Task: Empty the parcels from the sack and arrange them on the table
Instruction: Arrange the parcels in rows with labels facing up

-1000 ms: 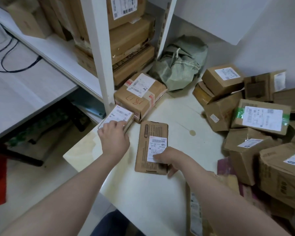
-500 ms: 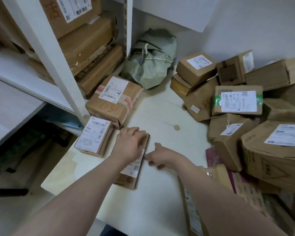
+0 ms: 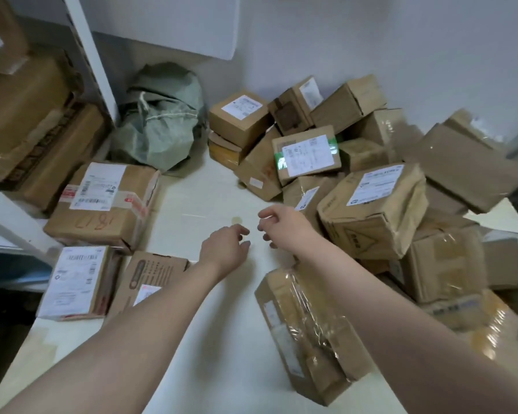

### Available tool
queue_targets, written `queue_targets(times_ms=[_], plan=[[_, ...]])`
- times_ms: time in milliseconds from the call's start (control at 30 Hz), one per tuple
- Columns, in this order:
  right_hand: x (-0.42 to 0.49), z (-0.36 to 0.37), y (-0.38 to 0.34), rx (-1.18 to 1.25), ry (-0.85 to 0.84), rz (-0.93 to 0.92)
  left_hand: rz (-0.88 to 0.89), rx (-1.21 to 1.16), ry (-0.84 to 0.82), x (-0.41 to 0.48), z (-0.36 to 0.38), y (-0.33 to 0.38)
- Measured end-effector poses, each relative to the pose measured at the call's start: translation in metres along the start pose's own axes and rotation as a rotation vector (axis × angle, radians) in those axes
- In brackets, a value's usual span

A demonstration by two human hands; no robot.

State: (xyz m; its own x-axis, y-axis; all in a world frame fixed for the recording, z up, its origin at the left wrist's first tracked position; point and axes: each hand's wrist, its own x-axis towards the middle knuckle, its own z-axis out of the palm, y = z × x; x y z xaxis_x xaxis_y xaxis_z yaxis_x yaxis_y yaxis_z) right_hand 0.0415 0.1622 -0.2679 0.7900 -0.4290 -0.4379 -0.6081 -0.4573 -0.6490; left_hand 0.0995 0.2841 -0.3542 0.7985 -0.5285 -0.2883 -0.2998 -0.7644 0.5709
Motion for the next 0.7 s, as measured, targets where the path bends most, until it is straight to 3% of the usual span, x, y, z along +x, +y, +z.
queue_targets(times_ms=[67, 200, 233, 367, 567, 700], plan=[[-0.020, -0.021, 0.011, -0.012, -0.095, 0.112, -0.042, -0.179, -0.077, -0.003, 0.011, 0.023], [-0.069, -0.033, 0.046, -0.722, -0.205, 0.127, -0.170, -0.275, -0.135, -0.020, 0.037, 0.044], [-0.079, -0.029, 0.057, -0.795, -0.221, 0.137, -0.199, -0.278, -0.120, -0.026, 0.043, 0.046], [-0.107, 0.005, 0.086, -0.805, -0.213, 0.264, -0.309, -0.366, -0.071, -0.053, 0.057, 0.048], [-0.113, 0.046, 0.090, -0.912, -0.037, 0.190, -0.246, -0.283, 0.027, -0.081, 0.067, 0.031], [-0.103, 0.036, 0.053, -0.743, -0.023, 0.106, -0.188, -0.312, 0.348, -0.077, 0.034, 0.015]])
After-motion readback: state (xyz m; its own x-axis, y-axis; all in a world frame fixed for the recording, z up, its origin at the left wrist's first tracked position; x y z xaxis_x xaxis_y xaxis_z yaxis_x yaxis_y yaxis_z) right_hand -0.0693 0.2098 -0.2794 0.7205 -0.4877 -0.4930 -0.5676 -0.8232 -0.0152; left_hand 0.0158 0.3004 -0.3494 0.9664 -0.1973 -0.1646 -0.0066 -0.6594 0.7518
